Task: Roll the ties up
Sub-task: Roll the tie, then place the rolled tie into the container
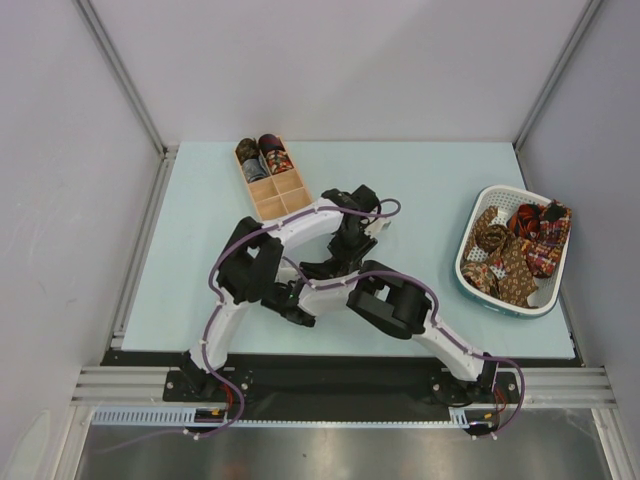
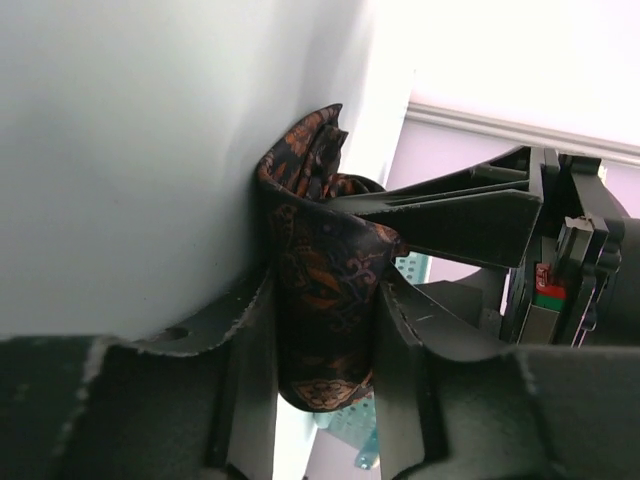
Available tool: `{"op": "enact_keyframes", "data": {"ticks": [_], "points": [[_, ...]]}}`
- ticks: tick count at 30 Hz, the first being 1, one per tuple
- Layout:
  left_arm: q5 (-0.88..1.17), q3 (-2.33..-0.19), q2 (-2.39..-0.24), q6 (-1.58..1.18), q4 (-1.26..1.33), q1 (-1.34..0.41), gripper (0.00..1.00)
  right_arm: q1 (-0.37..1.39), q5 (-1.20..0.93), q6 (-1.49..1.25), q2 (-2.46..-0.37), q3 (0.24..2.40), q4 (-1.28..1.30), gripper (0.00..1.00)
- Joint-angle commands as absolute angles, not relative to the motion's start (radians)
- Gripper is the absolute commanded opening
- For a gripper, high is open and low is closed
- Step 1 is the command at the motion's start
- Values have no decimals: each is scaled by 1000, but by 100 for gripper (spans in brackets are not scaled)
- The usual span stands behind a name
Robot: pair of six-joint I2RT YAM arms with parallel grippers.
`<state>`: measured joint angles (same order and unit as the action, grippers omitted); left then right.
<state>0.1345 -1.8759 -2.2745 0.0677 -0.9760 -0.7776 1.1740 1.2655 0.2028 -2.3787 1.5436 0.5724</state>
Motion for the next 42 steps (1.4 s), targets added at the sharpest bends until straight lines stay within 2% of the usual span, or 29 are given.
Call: {"op": "enact_keyframes", "data": {"ticks": [1, 4, 9, 15, 16, 17, 26, 33, 35, 36, 37, 39, 40, 42], "points": [[143, -1884, -2267, 41, -1140, -787, 40, 1111, 1121, 104, -2448, 1520, 653, 31], [137, -1888, -2264, 41, -1140, -787, 43, 1112, 1132, 104, -2442, 1516, 643, 26], [138, -1908, -2247, 43, -1108, -787, 63, 1117, 1117, 121, -2396, 1499, 597, 25], [150, -1980, -2284, 81, -1074, -787, 76, 1124, 1100, 140, -2370, 1497, 588, 25], [143, -1991, -2301, 84, -1062, -787, 83, 1126, 1095, 147, -2368, 1494, 584, 25], [144, -1999, -2306, 89, -1051, -787, 86, 1129, 1092, 149, -2365, 1494, 580, 25], [175, -2043, -2341, 161, -969, -796, 99, 1137, 1080, 192, -2344, 1460, 525, 26], [153, -2118, -2424, 156, -1037, -799, 95, 1146, 1086, 202, -2344, 1460, 518, 27], [156, -2115, -2434, 156, -1042, -799, 88, 1150, 1086, 207, -2342, 1456, 514, 27], [153, -2117, -2437, 156, -1043, -799, 84, 1152, 1086, 210, -2341, 1454, 514, 28], [153, -2117, -2442, 153, -1052, -799, 71, 1154, 1089, 210, -2341, 1450, 511, 31], [150, -2125, -2450, 147, -1071, -799, 59, 1154, 1094, 210, -2339, 1448, 511, 36], [146, -2126, -2453, 146, -1090, -799, 49, 1151, 1094, 207, -2338, 1448, 512, 39], [141, -2125, -2454, 141, -1123, -799, 45, 1149, 1089, 203, -2338, 1448, 518, 44]]}}
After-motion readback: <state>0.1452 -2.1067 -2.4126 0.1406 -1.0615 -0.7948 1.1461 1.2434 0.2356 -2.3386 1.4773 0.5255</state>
